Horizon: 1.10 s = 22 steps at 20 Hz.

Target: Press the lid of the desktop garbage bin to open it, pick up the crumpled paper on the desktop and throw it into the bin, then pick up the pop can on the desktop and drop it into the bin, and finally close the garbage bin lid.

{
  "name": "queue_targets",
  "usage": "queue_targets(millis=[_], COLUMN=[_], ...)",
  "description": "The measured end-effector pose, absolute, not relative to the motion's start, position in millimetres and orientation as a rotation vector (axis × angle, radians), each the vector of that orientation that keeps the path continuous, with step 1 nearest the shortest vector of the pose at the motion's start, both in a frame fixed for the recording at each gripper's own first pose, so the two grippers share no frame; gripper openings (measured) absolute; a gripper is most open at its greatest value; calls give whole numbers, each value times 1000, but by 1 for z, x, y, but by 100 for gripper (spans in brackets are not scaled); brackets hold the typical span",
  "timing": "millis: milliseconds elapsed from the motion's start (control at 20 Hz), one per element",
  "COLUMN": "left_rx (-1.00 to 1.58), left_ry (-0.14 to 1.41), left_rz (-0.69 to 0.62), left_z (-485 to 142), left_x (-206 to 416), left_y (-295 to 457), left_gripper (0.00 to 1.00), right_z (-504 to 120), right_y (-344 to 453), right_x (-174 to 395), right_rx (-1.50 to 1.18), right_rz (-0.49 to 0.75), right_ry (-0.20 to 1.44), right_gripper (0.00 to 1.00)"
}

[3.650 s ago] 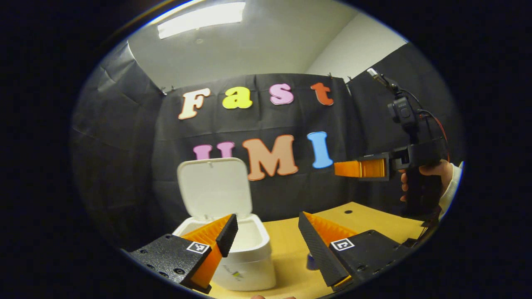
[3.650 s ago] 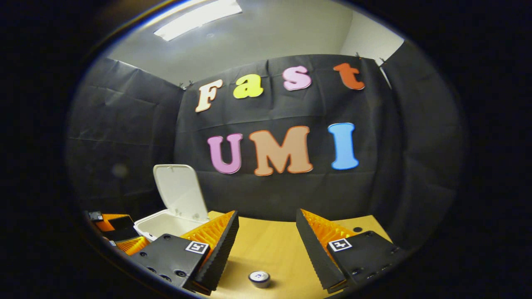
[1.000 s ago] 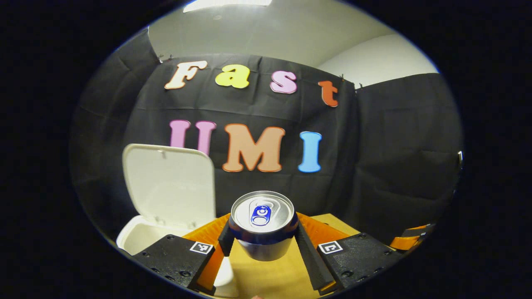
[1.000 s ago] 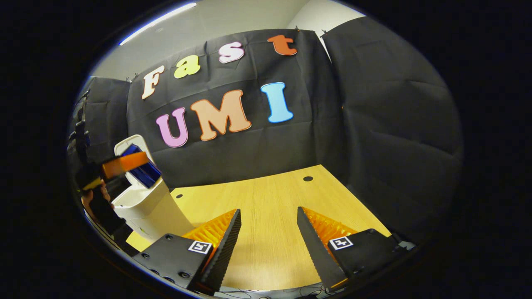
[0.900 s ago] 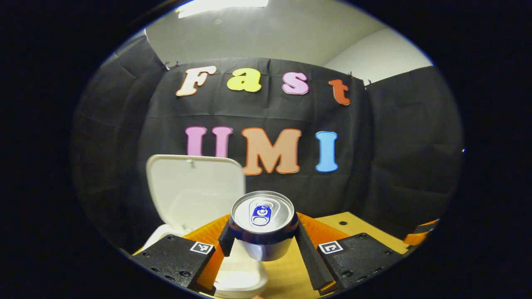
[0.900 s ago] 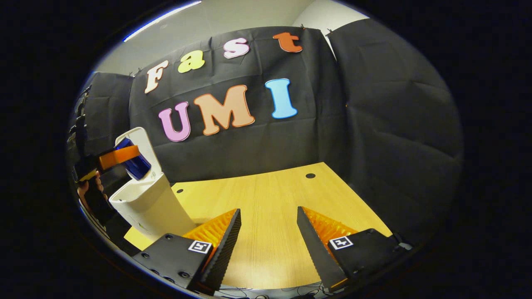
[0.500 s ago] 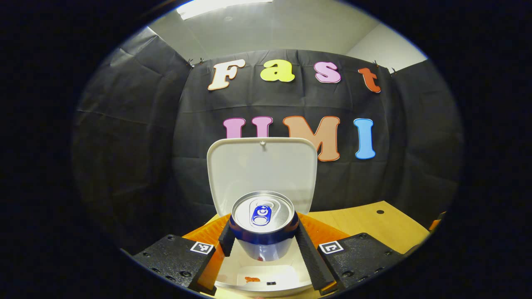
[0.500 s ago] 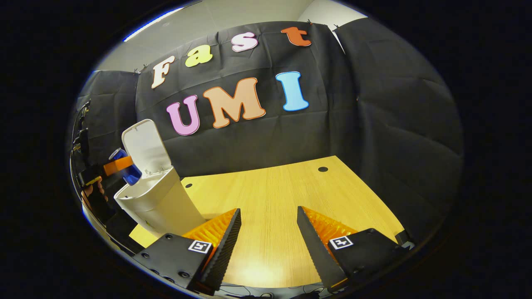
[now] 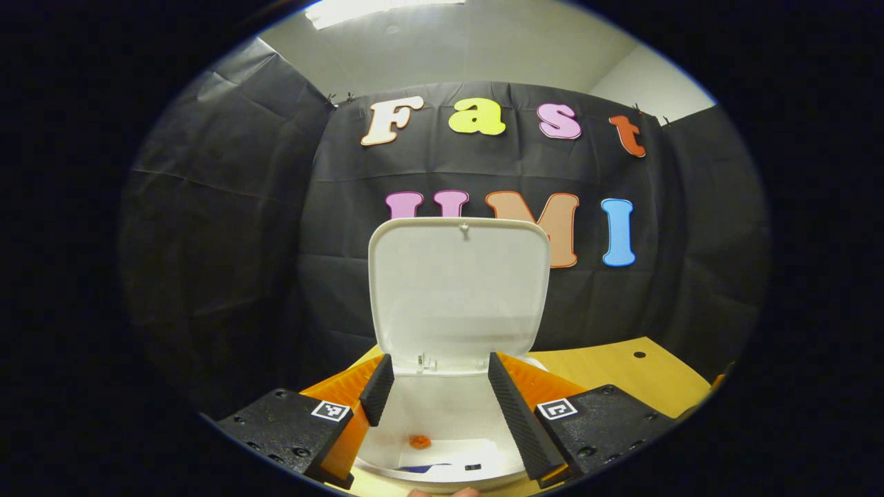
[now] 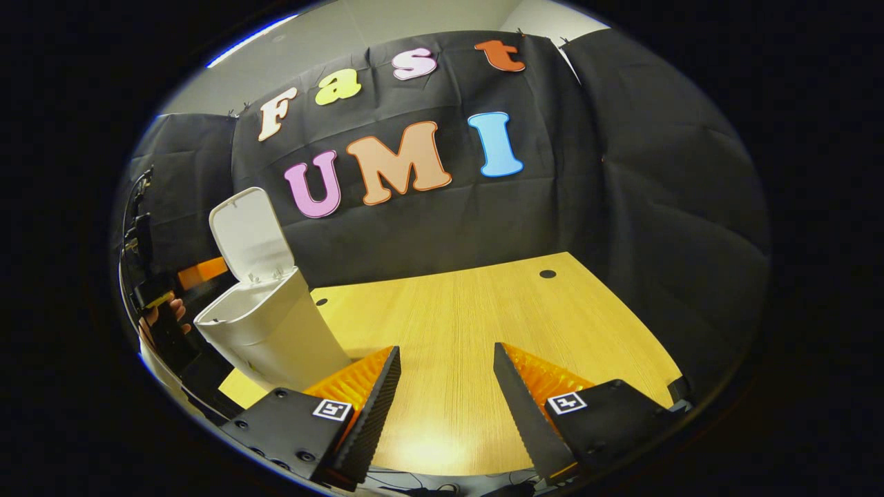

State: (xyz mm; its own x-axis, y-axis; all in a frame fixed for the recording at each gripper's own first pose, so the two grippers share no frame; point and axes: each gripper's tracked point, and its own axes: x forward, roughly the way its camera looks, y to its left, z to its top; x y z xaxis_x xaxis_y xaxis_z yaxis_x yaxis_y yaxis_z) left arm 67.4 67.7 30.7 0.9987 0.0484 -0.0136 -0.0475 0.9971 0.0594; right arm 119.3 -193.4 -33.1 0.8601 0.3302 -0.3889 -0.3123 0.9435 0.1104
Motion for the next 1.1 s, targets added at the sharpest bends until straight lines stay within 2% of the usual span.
queue_targets(millis=[600,850,900,1100], left_rx=[34,98,106,72], left_ry=[-247,-198,-185,-84], left_rz=[-6,24,23,23], left_z=[192,195,191,161], left_x=[110,152,159,178], left_y=[57,54,53,51], left_gripper=[84,83,86,84], right_z=[-46,-50,-50,-49], right_y=[-198,-206,-207,-213], right_x=[113,115,115,115], right_rx=[25,35,39,45], right_rz=[320,305,301,292], right_ry=[427,439,441,435], right_gripper=[87,87,87,87])
